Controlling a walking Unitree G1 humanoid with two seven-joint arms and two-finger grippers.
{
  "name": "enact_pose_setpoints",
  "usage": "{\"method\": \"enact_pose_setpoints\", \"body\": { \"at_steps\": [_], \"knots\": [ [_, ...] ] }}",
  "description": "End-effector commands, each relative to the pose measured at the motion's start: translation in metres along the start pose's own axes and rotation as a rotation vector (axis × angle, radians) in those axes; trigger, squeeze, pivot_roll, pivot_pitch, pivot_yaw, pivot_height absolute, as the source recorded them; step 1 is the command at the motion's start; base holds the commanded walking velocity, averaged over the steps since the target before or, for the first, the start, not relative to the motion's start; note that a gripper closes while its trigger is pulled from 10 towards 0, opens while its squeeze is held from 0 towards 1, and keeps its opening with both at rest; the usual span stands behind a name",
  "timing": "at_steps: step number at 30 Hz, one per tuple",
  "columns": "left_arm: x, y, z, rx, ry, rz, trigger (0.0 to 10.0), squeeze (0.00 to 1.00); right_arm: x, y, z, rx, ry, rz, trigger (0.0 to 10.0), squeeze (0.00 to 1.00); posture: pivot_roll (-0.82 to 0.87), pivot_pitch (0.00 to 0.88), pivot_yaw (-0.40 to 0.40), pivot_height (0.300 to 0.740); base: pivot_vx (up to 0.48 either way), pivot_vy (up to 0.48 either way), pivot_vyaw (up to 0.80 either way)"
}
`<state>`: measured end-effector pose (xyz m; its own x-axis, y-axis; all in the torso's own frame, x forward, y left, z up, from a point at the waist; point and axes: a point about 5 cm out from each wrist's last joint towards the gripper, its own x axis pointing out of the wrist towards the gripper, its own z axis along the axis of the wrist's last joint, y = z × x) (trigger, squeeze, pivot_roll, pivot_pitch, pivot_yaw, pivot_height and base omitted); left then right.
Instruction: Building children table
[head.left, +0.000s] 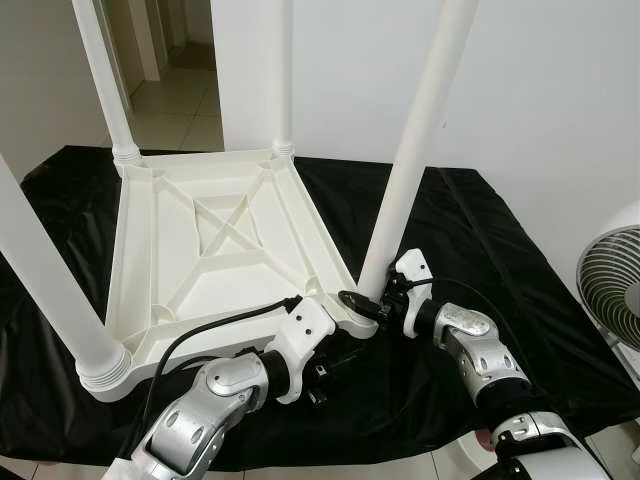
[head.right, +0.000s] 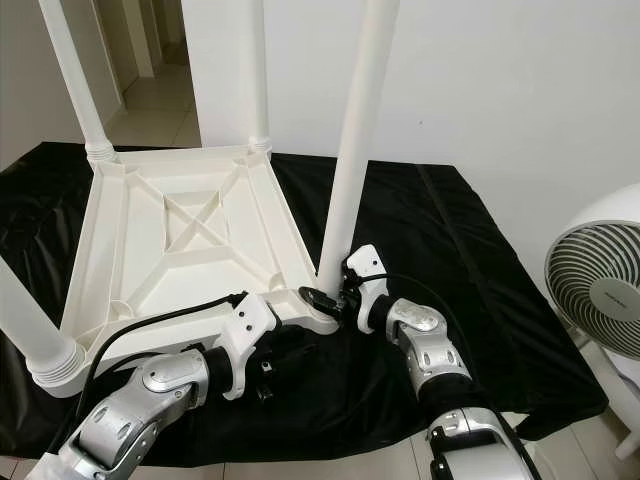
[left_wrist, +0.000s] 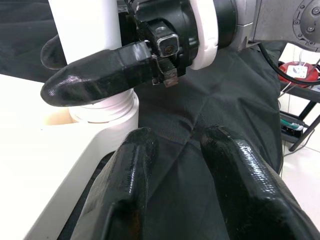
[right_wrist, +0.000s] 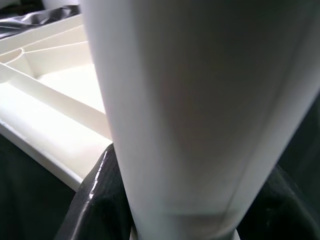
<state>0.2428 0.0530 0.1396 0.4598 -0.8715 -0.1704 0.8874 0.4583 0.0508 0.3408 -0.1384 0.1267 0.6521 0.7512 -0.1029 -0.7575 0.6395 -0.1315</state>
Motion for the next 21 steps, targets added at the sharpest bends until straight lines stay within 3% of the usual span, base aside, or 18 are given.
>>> {"method": "enact_pose_setpoints", "body": {
  "at_steps": [1,10,17,21],
  "knots": [
    [0.001,-0.001,0.0,0.003,0.003,-0.029,10.0,0.0,-0.005,-0.007,-0.011,0.024,0.061,-0.119,0.0,0.0,0.03,0.004,-0.06,0.74,0.0,0.0,0.0],
    [0.002,-0.005,-0.002,-0.009,0.003,-0.033,10.0,0.0,-0.011,0.0,-0.013,0.066,0.042,-0.294,0.0,0.0,0.02,0.012,-0.062,0.74,0.0,0.0,0.0],
    [0.001,-0.007,-0.003,-0.015,0.009,-0.047,10.0,0.0,-0.022,0.008,-0.016,0.144,0.077,-0.682,0.0,0.0,0.0,0.032,-0.051,0.74,0.0,0.0,0.0],
    [0.0,-0.008,-0.003,-0.016,0.011,-0.051,10.0,0.0,-0.024,0.015,-0.017,0.182,0.081,-0.792,0.0,0.0,0.0,0.033,-0.051,0.74,0.0,0.0,0.0]
  ]
}}
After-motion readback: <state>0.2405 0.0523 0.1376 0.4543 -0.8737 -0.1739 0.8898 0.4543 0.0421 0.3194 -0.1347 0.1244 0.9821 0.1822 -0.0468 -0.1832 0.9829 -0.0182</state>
